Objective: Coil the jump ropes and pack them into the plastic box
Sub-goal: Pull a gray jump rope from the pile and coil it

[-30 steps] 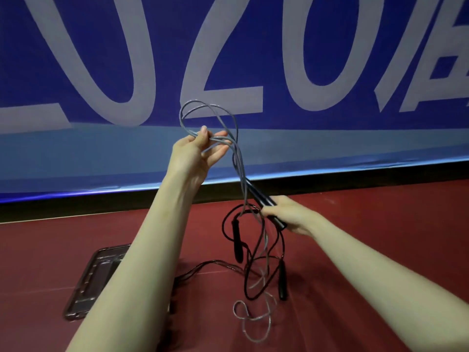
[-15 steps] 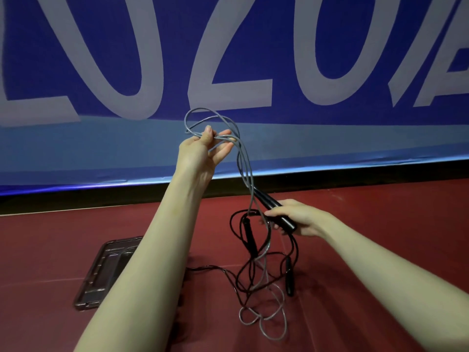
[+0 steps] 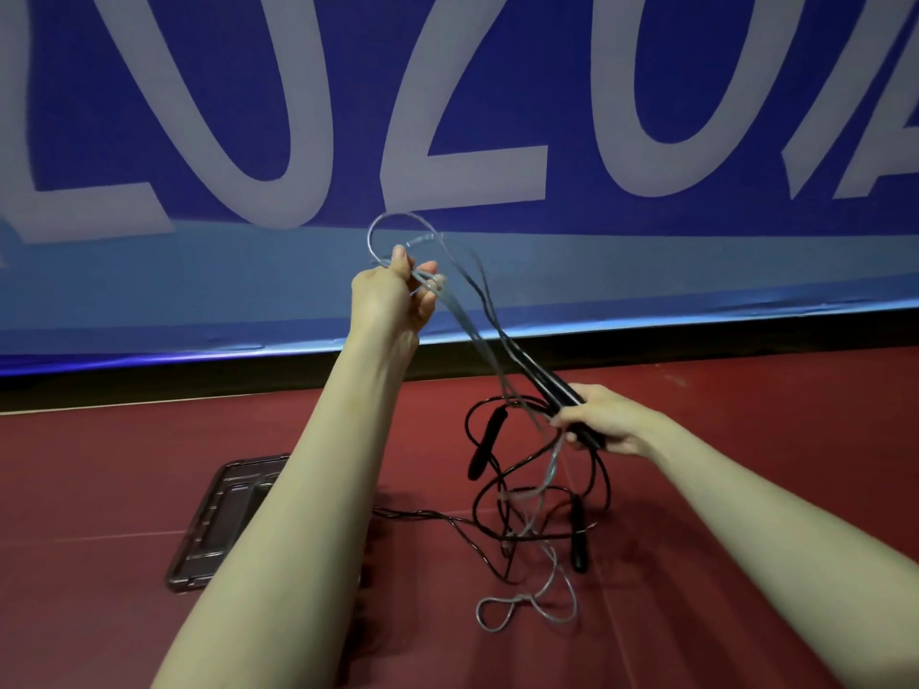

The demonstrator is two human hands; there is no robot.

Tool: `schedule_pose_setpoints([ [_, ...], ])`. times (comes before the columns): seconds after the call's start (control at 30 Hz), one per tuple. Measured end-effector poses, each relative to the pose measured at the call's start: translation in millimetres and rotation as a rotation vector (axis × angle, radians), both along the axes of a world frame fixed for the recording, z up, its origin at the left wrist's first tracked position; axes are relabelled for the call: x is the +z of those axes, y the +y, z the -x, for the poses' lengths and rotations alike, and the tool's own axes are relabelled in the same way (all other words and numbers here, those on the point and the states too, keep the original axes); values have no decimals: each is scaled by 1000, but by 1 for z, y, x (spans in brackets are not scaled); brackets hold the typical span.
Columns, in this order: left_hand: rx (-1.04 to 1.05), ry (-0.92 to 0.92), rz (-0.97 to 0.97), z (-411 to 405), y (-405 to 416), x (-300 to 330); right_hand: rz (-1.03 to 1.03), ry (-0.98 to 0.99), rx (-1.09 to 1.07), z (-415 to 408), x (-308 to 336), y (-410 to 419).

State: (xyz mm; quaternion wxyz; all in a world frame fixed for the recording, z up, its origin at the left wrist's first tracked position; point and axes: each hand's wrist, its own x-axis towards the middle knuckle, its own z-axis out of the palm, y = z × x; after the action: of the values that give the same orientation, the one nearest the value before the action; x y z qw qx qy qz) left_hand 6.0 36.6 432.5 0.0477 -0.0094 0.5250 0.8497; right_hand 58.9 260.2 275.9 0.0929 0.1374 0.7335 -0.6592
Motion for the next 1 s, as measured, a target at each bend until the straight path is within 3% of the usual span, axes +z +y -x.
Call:
schedule_pose_setpoints([
  [0.13, -145, -204, -241, 11, -13, 8, -444, -66, -218, -1, -32, 14],
  [0.2, -259, -263, -268, 13, -19, 12, -649, -99, -279, -3, -42, 19],
  [0.47, -316, -229, 31, 11, -13, -6, -754, -32, -243, 4, -30, 16],
  [0.53, -311, -176, 100, 12, -11, -8, -676, 25, -234, 8, -21, 16],
  [0.63, -319, -88, 213, 11, -10, -8, -367, 62, -231, 5, -5, 12],
  [0.77, -341, -18, 369, 6, -9, -12, -217, 146, -203, 1, 26, 6],
  [0.87, -296, -9, 278, 4, -6, -12, -75, 149, -140, -4, 40, -4],
  [1.0, -207, -25, -47, 8, -6, -2, 93, 28, 32, -9, 32, -28],
])
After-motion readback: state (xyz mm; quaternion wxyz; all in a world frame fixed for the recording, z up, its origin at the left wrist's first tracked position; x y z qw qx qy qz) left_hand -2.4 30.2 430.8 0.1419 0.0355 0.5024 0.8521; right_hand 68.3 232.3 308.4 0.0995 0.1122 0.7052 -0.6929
